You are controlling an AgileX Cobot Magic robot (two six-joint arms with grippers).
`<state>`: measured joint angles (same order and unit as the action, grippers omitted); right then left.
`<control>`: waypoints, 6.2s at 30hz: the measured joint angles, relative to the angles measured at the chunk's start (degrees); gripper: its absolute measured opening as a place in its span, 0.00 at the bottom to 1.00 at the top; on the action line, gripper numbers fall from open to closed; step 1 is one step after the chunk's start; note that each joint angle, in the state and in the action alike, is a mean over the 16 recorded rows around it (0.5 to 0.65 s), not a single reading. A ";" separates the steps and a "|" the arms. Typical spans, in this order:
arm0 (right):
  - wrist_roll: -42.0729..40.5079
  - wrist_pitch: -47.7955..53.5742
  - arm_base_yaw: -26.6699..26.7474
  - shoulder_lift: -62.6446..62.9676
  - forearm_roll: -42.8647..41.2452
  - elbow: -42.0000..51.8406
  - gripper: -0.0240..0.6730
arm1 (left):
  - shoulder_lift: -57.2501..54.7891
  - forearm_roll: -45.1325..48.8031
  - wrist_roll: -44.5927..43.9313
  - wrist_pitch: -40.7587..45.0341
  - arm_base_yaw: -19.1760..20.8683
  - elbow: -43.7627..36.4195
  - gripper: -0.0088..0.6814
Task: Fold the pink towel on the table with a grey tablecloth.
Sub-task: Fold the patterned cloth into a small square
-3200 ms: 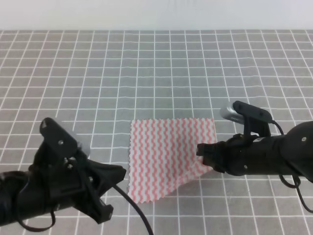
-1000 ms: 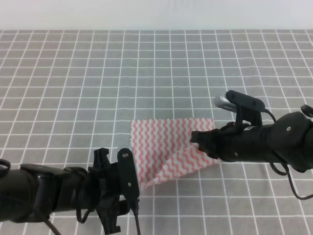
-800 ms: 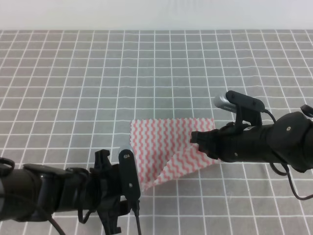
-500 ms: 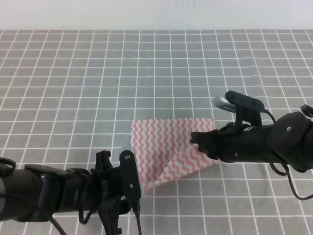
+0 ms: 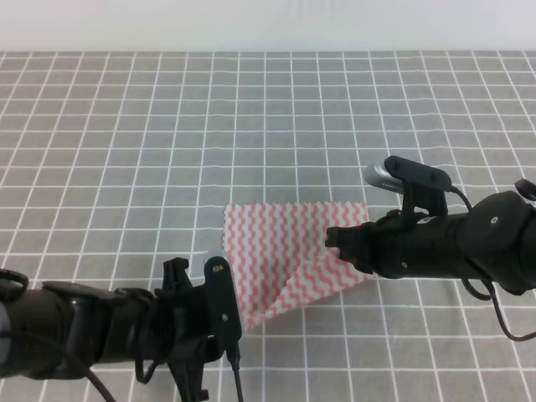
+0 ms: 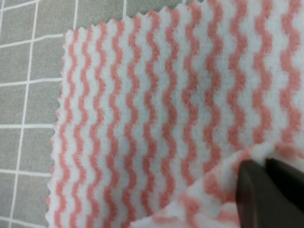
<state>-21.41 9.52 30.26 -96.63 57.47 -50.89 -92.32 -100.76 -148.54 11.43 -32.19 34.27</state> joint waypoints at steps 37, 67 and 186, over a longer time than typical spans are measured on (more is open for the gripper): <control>-0.10 -1.28 0.04 -0.23 0.11 -0.02 0.01 | 0.29 -0.73 22.43 -4.80 -0.03 5.00 0.01; -1.38 -1.17 -4.12 -0.64 -0.10 -0.68 0.01 | -4.78 -0.19 28.97 -12.34 -0.01 14.22 0.01; -3.12 3.93 -8.05 -11.36 0.02 -11.99 0.02 | -14.69 -0.59 23.95 -19.01 0.60 27.22 0.23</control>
<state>-24.53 13.45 22.22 -108.00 57.48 -62.88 -107.01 -101.35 -124.60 -7.57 -31.59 61.48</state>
